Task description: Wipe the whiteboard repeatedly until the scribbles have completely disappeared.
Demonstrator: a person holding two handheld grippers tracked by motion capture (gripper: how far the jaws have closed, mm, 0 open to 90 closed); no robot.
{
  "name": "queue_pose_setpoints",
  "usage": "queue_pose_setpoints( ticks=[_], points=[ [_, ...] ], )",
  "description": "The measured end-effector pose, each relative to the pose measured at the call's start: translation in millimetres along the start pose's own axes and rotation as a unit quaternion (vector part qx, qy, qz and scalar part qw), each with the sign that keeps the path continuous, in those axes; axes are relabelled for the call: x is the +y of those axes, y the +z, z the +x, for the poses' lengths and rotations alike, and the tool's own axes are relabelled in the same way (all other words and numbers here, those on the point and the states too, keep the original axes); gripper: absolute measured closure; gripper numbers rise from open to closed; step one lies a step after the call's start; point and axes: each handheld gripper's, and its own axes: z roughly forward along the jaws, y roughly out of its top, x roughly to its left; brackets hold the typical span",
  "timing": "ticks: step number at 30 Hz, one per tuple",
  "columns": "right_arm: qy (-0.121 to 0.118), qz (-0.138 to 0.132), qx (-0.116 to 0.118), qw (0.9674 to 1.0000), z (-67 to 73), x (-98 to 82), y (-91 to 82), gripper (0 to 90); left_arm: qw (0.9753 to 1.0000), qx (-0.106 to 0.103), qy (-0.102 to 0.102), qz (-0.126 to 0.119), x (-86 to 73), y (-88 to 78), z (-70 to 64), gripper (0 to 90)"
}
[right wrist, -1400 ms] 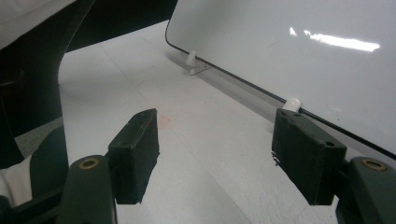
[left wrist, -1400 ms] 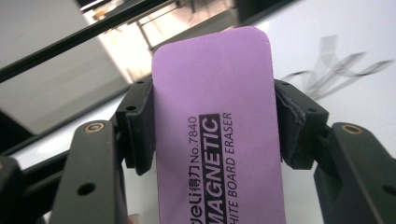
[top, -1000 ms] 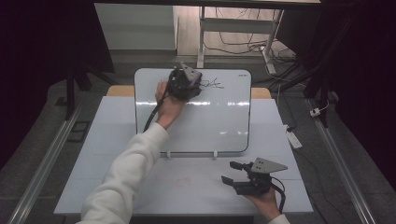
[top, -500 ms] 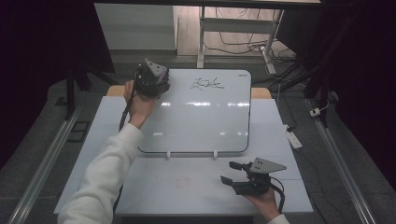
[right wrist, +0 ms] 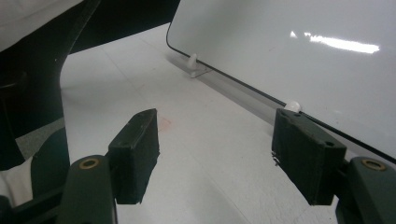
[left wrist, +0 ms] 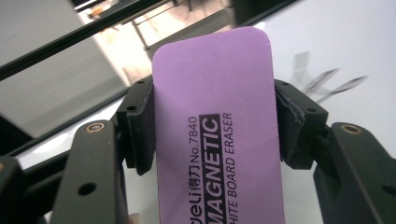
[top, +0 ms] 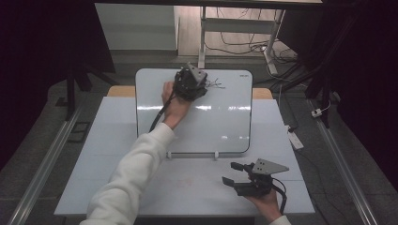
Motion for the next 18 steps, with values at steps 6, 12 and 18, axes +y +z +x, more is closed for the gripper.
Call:
queue_pose_setpoints(
  ticks=[6, 12, 18],
  points=[
    [0.0, -0.001, -0.001, 1.0, 0.5, -0.1, -0.6, 31.5, 0.9997, -0.022, 0.009, -0.009, 11.0, 11.5, -34.2, 39.5],
    [-0.002, -0.002, -0.002, 1.0, 1.0, -0.3, -1.5, 31.5, 0.9985, -0.047, 0.02, -0.016, 19.1, 18.4, -59.5, 39.4],
    [0.0, -0.003, -0.005, 1.0, 0.4, -1.1, -3.5, 31.5, 0.9975, -0.066, 0.018, -0.017, 21.8, 21.7, -68.6, 39.4]
  ],
)
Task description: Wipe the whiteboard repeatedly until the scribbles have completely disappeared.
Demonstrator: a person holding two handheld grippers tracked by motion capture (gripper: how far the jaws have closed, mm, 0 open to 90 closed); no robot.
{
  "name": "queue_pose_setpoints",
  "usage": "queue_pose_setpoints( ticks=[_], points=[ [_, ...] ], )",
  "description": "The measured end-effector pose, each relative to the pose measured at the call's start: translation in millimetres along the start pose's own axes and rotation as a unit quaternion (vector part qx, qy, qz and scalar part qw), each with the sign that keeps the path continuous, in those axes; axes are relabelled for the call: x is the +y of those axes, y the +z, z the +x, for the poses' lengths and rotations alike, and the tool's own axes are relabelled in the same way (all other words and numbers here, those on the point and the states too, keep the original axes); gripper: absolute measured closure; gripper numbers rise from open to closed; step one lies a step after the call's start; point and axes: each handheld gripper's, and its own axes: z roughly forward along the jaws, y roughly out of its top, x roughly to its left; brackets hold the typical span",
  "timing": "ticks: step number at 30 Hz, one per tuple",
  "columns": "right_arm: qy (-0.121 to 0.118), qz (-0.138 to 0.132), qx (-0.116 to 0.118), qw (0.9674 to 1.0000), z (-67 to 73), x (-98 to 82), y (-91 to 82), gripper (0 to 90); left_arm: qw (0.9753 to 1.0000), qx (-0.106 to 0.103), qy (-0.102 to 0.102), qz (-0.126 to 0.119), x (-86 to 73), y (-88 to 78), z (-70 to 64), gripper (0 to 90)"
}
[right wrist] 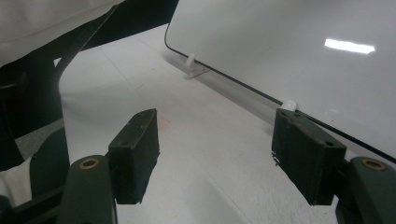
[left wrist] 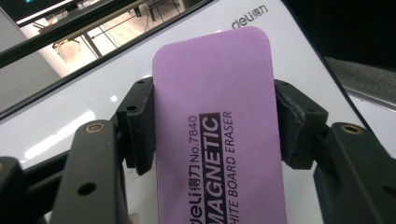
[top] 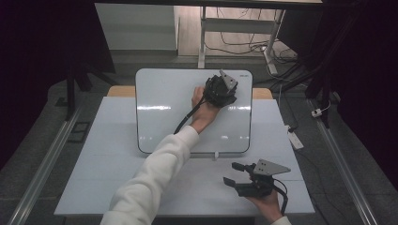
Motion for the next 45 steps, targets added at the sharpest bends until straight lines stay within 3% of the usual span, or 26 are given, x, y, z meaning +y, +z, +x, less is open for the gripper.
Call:
queue_pose_setpoints(
  ticks=[4, 6, 11, 14, 18, 23, 25, 27, 29, 32, 36, 41, 43, 45],
  points=[
    [0.001, 0.001, 0.0, 1.0, -0.2, -0.6, -0.5, 31.5, 1.0, -0.004, -0.005, 0.002, 0.3, -4.2, 4.8, 39.4],
    [0.001, 0.001, -0.001, 1.0, -0.3, -0.7, -0.6, 31.5, 0.9999, 0.012, -0.003, 0.003, -0.2, -7.9, 12.8, 39.4],
    [0.001, 0.0, -0.001, 1.0, 0.0, -0.7, -1.2, 31.5, 0.999, 0.034, -0.03, 0.004, -3.2, -17.2, 41.2, 39.4],
    [0.001, 0.001, -0.001, 1.0, 0.7, -0.3, -0.6, 31.5, 0.9986, 0.034, -0.04, 0.002, -2.6, -17.8, 45.6, 39.5],
    [-0.002, 0.002, 0.0, 1.0, 2.0, 0.0, 0.5, 31.5, 0.9994, 0.022, -0.026, 0.0, -0.2, -9.4, 26.7, 39.5],
    [-0.001, 0.001, -0.001, 1.0, 1.1, -0.2, -0.6, 31.5, 0.9994, -0.031, 0.009, 0.008, 0.2, 3.2, -15.9, 39.5],
    [0.0, 0.001, -0.001, 1.0, 0.1, -0.6, -0.9, 31.5, 0.9988, -0.036, 0.029, 0.013, -1.7, 5.6, -29.1, 39.5],
    [0.001, 0.0, 0.0, 1.0, -0.1, -0.9, -1.0, 31.5, 0.9986, -0.035, 0.039, 0.013, -3.4, 5.7, -33.0, 39.5],
    [0.0, 0.001, -0.001, 1.0, 0.2, -0.8, -1.0, 31.5, 0.9988, -0.042, 0.023, 0.012, -3.2, 3.9, -26.4, 39.4],
    [-0.001, 0.002, 0.0, 1.0, 1.2, -0.5, -0.7, 31.5, 0.9997, -0.016, 0.013, 0.011, -2.3, -2.0, -8.0, 39.5],
    [-0.002, 0.002, -0.001, 1.0, 0.9, -0.5, -0.7, 31.5, 0.9994, 0.019, -0.027, 0.009, -2.4, -15.3, 33.4, 39.4],
    [-0.001, 0.001, 0.0, 1.0, 1.1, -0.1, -0.7, 31.5, 0.9955, 0.067, -0.067, 0.008, -13.3, -35.1, 84.4, 39.4],
    [-0.001, 0.0, 0.001, 1.0, 0.9, 0.1, 0.2, 31.5, 0.9949, 0.074, -0.069, 0.008, -18.4, -38.1, 90.7, 39.5],
    [-0.002, 0.001, 0.002, 1.0, 1.5, 0.6, 1.2, 31.5, 0.9949, 0.082, -0.058, 0.007, -19.8, -37.0, 85.6, 39.4]
  ],
)
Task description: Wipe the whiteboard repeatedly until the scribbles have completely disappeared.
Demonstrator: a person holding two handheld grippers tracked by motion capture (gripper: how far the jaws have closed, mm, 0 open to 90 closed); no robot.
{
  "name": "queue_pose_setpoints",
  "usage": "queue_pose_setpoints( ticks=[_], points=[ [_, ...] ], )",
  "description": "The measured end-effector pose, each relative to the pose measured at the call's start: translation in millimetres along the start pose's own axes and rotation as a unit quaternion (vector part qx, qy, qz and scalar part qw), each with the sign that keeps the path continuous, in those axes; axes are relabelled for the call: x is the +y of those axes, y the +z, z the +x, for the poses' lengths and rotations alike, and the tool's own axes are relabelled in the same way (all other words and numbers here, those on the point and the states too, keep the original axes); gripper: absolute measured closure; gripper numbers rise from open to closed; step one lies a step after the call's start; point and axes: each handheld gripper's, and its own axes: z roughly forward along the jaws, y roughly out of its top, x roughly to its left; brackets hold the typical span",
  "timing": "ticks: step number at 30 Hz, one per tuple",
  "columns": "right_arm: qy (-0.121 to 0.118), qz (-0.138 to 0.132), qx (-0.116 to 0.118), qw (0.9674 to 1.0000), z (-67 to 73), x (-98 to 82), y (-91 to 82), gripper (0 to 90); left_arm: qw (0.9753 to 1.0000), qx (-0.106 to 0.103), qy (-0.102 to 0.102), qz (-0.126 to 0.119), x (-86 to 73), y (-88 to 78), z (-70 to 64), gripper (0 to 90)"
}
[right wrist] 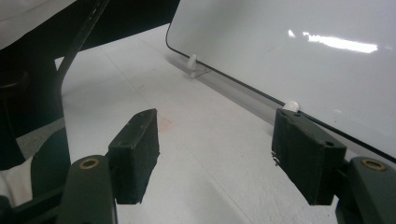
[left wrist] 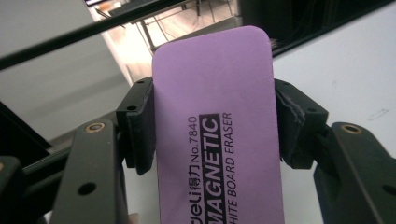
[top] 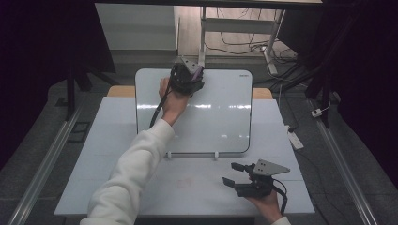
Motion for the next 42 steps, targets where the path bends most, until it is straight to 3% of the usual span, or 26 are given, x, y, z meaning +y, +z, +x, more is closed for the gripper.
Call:
queue_pose_setpoints(
  ticks=[3, 7, 8, 12, 15, 17, 19, 24, 28, 35, 38, 42],
  points=[
    [-0.003, 0.002, 0.0, 1.0, 0.7, 0.0, 0.7, 31.5, 0.9998, -0.014, 0.01, -0.002, 0.3, 4.3, -18.2, 39.4],
    [-0.002, 0.001, -0.002, 1.0, -0.2, -0.1, -0.4, 31.5, 0.9982, -0.044, 0.039, -0.007, 1.6, 13.9, -59.1, 39.4],
    [-0.001, 0.0, -0.001, 1.0, -0.3, -0.3, -0.7, 31.5, 0.9972, -0.058, 0.046, -0.009, 2.0, 15.8, -70.1, 39.4],
    [-0.001, 0.0, -0.001, 1.0, -0.1, -0.9, -1.3, 31.5, 0.9893, -0.118, 0.086, -0.001, 2.1, 20.6, -108.7, 39.5],
    [-0.001, 0.0, -0.001, 1.0, 0.2, -1.0, -1.9, 31.5, 0.9876, -0.122, 0.098, 0.001, 0.7, 21.1, -113.7, 39.5],
    [-0.001, -0.001, -0.001, 1.0, 0.0, -1.3, -2.6, 31.5, 0.9892, -0.121, 0.083, 0.004, 2.3, 19.7, -103.9, 39.4],
    [0.0, 0.0, -0.002, 1.0, -0.4, -1.7, -2.9, 31.5, 0.9923, -0.101, 0.072, 0.003, 4.4, 16.7, -87.9, 39.4],
    [-0.001, 0.0, -0.004, 1.0, -0.8, -1.4, -2.7, 31.5, 0.9983, -0.052, 0.025, 0.002, -1.0, 2.8, -28.5, 39.4],
    [0.001, 0.001, -0.003, 1.0, -1.9, -1.4, -2.4, 31.5, 0.9997, -0.025, -0.002, 0.006, -22.2, -12.0, 18.0, 39.4],
    [0.001, 0.0, -0.004, 1.0, -1.9, -0.1, 0.1, 31.5, 0.9989, 0.021, -0.039, 0.013, -54.9, -35.2, 77.5, 39.4],
    [0.001, 0.002, -0.003, 1.0, -1.8, -0.1, 1.7, 31.5, 0.9982, 0.027, -0.052, 0.015, -63.1, -40.7, 91.5, 39.4],
    [0.001, 0.003, -0.002, 1.0, -2.2, 0.4, 3.0, 31.5, 0.9981, 0.03, -0.052, 0.015, -62.4, -39.9, 87.4, 39.4]
  ],
)
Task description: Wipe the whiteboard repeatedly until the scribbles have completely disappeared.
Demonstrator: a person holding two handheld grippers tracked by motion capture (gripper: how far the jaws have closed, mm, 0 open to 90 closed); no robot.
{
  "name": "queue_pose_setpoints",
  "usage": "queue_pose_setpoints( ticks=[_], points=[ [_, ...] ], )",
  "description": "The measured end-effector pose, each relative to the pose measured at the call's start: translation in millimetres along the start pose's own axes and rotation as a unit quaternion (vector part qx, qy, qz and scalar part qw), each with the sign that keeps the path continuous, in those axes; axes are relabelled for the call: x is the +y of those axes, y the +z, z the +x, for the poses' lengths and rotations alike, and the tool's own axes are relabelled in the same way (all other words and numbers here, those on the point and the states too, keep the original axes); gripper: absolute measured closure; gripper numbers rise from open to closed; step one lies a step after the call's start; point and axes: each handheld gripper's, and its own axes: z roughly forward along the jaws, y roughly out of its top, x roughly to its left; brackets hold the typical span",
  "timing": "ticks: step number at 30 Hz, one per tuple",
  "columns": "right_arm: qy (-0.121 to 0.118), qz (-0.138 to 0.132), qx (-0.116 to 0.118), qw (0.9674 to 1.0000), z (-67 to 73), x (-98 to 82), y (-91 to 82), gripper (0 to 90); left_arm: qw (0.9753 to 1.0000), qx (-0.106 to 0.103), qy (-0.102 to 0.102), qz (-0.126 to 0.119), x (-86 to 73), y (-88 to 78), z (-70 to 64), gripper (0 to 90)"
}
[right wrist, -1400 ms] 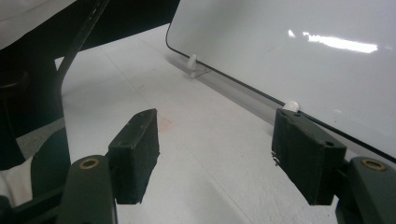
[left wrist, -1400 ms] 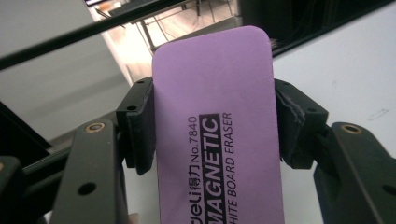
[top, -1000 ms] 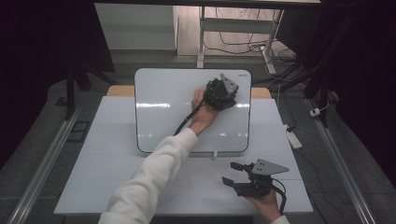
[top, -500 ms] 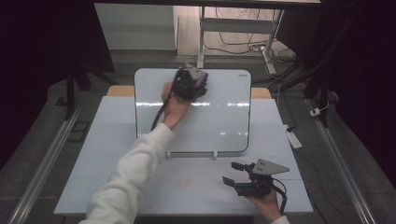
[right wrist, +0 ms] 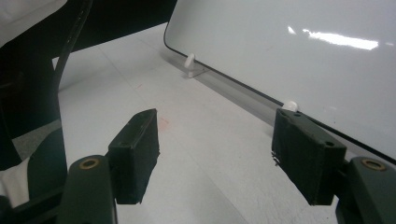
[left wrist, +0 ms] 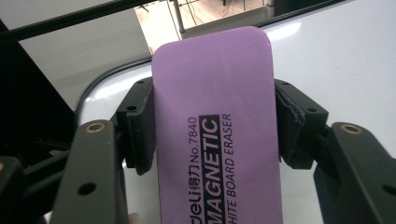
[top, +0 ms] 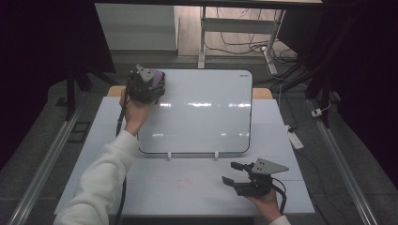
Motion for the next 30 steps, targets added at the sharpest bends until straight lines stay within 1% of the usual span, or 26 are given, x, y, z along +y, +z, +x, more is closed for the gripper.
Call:
queue_pose_setpoints(
  ticks=[3, 5, 8, 10, 11, 15, 17, 18, 20, 22, 26, 30],
  points=[
    [-0.001, 0.0, 0.001, 1.0, 0.0, 0.2, 0.4, 31.5, 0.9999, -0.009, 0.011, 0.0, 3.5, 4.3, -13.0, 39.4],
    [0.0, -0.001, 0.001, 1.0, -0.1, 0.2, 0.1, 31.5, 0.9997, -0.016, 0.019, -0.001, 8.4, 8.0, -24.7, 39.4],
    [0.0, -0.001, 0.001, 1.0, -0.3, 0.3, -0.3, 31.5, 0.999, -0.032, 0.03, -0.002, 18.7, 14.3, -44.1, 39.4],
    [0.0, -0.001, 0.002, 1.0, -0.1, 0.2, -0.3, 31.5, 0.9983, -0.046, 0.036, -0.002, 25.4, 18.0, -57.9, 39.4],
    [0.0, -0.001, 0.002, 1.0, -0.1, 0.2, -0.4, 31.5, 0.9977, -0.055, 0.04, -0.002, 28.5, 20.3, -66.8, 39.4],
    [0.001, -0.003, 0.002, 1.0, -0.8, -0.4, -1.1, 31.5, 0.9956, -0.07, 0.063, -0.001, 29.6, 22.7, -87.8, 39.4],
    [0.001, -0.003, 0.0, 1.0, -0.9, -0.3, -2.3, 31.5, 0.9951, -0.075, 0.063, -0.002, 28.0, 21.5, -88.1, 39.4],
    [0.001, -0.003, 0.0, 1.0, -1.0, -0.4, -2.7, 31.5, 0.9951, -0.083, 0.055, -0.003, 27.1, 20.1, -85.0, 39.4],
    [0.0, -0.003, -0.003, 1.0, -0.7, -0.3, -3.5, 31.5, 0.9951, -0.09, 0.041, -0.003, 25.8, 17.2, -79.1, 39.4],
    [0.0, -0.004, -0.004, 1.0, -0.8, -0.1, -3.7, 31.5, 0.9954, -0.087, 0.04, -0.005, 23.3, 12.8, -72.7, 39.4],
    [0.0, -0.003, -0.005, 1.0, -1.2, -0.3, -3.0, 31.5, 0.995, -0.096, 0.025, -0.01, 15.1, 0.6, -59.8, 39.4],
    [0.0, -0.003, -0.006, 1.0, -1.0, -0.2, -1.7, 31.5, 0.9941, -0.106, 0.02, -0.011, 3.9, -12.1, -52.7, 39.4]
  ],
)
